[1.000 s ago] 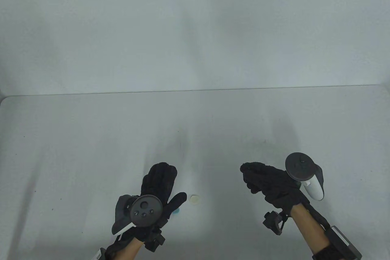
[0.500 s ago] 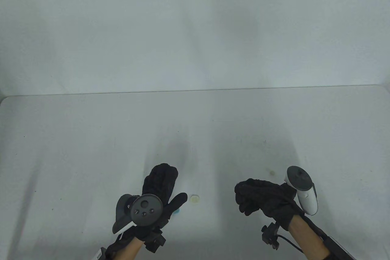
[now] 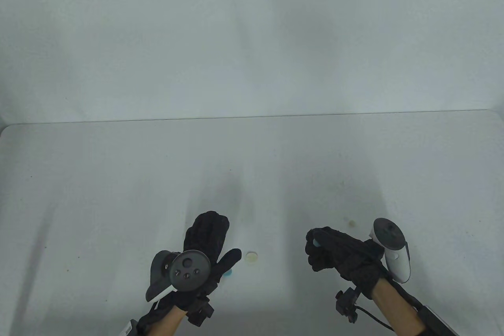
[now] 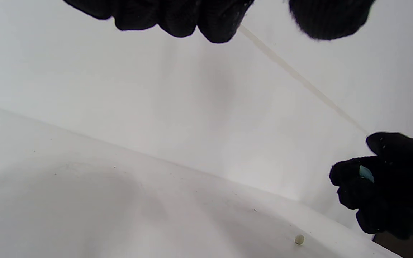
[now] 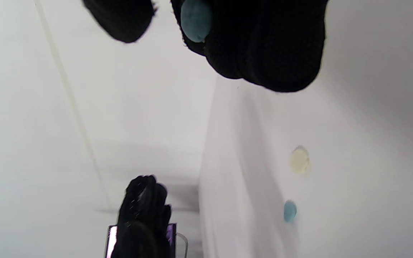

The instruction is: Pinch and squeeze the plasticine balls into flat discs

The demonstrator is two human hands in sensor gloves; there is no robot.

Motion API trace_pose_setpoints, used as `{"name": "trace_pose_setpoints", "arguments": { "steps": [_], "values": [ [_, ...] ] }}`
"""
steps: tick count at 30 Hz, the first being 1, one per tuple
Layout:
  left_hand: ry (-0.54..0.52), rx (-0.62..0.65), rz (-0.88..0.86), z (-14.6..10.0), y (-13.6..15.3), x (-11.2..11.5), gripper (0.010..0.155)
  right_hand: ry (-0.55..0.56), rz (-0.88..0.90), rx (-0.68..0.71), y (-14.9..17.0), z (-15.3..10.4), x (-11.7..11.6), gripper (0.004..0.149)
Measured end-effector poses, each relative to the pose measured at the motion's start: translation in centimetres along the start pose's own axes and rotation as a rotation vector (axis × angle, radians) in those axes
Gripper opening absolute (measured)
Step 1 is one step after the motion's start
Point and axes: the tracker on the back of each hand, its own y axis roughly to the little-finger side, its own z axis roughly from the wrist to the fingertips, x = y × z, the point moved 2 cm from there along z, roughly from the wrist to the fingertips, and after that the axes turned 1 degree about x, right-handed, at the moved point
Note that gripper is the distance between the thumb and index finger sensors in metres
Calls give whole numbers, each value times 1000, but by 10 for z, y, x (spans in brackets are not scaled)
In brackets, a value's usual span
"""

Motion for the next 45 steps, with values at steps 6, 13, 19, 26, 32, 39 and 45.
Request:
{"name": "trace_pose_setpoints", "arguments": {
  "steps": [6,13,19,26,32,39,45],
  "values": [
    [12,2,-7,0,0,1,80,17,-26,21,-5,0,0,42],
    [18,2,-10,1,0,2,80,37,-96,72,-15,-2,-1,39],
    [18,1,-8,1,0,3,80,77,-142,52,-11,-2,0,38],
    [28,-2,-7,1,0,4,80,49,-57,22,-3,0,2,51],
    [35,-4,-8,1,0,4,80,91,-106,33,-7,-2,6,40],
    [44,-2,-9,2,0,6,79,80,-87,52,-9,-2,5,39],
    [46,0,-13,2,0,6,79,70,-109,84,-12,-2,3,46]
  ]
}}
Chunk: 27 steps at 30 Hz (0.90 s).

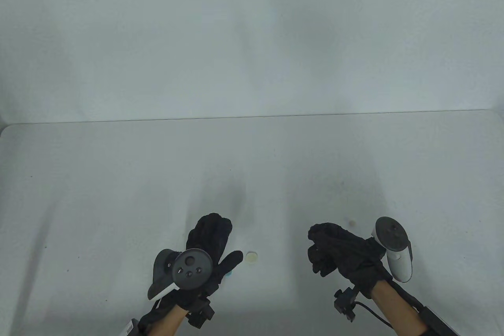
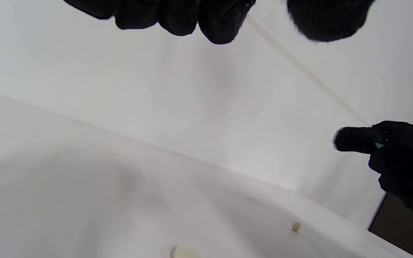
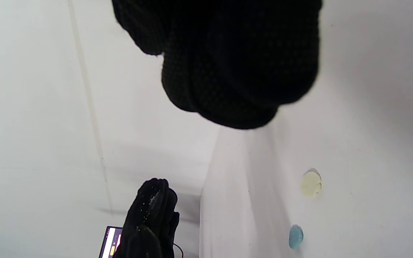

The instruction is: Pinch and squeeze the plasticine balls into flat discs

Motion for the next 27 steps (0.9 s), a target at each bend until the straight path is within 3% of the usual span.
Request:
{"name": "trace_pose_setpoints", "arguments": {
  "steps": [2,6,9,15,19,25,26,27],
  "values": [
    [3,-1,-3,0,0,1,79,47,2,-5,2,-1,2,46],
    [1,-2,-1,0,0,0,79,35,22,-26,4,-1,2,46],
    [5,-4,-2,0,0,1,79,0,65,-30,6,-1,1,61],
    [0,-3,-5,0,1,1,79,19,46,-22,3,0,4,42],
    [-1,-1,-8,0,1,1,79,66,10,-7,-1,-2,6,40],
    [-4,0,-5,0,1,1,79,46,29,-30,5,-2,5,40],
    [-3,-1,-3,0,1,1,79,27,58,-30,6,-2,4,45],
    [-5,-1,0,-1,1,0,79,-56,115,-24,9,0,2,67]
  ]
}}
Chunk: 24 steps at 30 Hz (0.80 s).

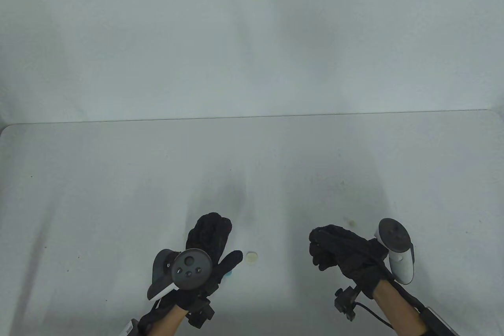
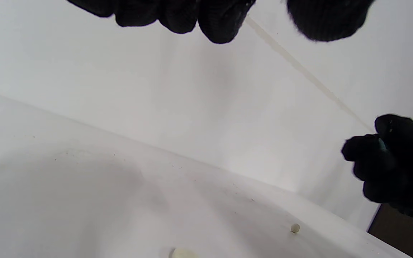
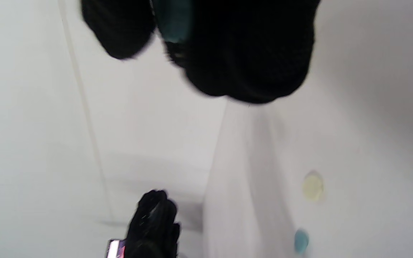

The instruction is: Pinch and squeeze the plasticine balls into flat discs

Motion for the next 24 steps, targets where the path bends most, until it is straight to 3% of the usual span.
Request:
{"name": "trace_pose_setpoints", "arguments": {
  "steps": [2,4,15,22,24],
  "values": [
    [-4,0,-1,0,0,0,79,-90,68,-10,5,2,-3,81],
    [-1,-2,-4,0,1,0,79,-75,79,-24,7,2,-4,85],
    [4,-2,-1,0,1,2,79,124,-3,-35,0,-3,7,44],
    [6,-1,2,0,1,2,79,160,-50,-23,-3,-5,7,41],
    [2,0,5,0,1,2,79,100,-26,-20,-2,-3,6,49]
  ]
}}
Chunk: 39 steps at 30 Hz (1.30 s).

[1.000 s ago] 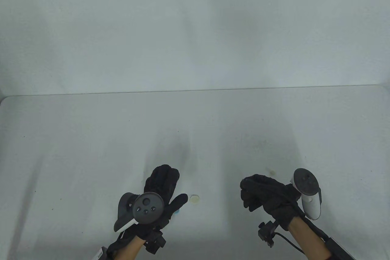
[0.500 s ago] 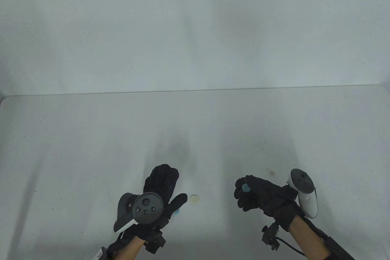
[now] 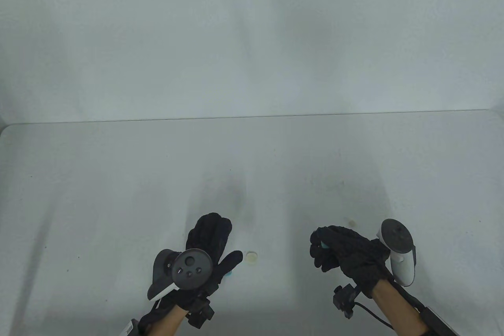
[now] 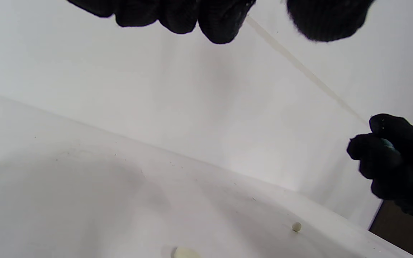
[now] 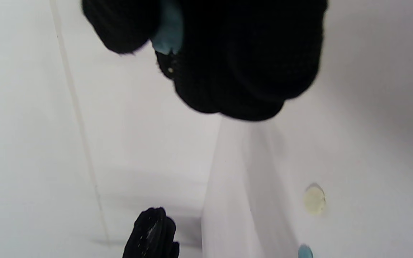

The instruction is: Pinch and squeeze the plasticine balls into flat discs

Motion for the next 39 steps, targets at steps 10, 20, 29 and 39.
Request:
{"name": "trace_pose_setpoints", "arguments": {
  "steps": [10,20,29,39],
  "values": [
    [11,-4,2,0,1,2,79,-112,57,-9,1,3,-7,55],
    [14,-4,-1,1,1,3,79,-82,48,38,-6,3,-7,41],
    [10,-2,3,1,1,3,79,-78,57,32,-2,2,-6,64],
    [16,-4,2,1,1,4,79,-36,-34,44,-4,2,-7,47]
  ]
}}
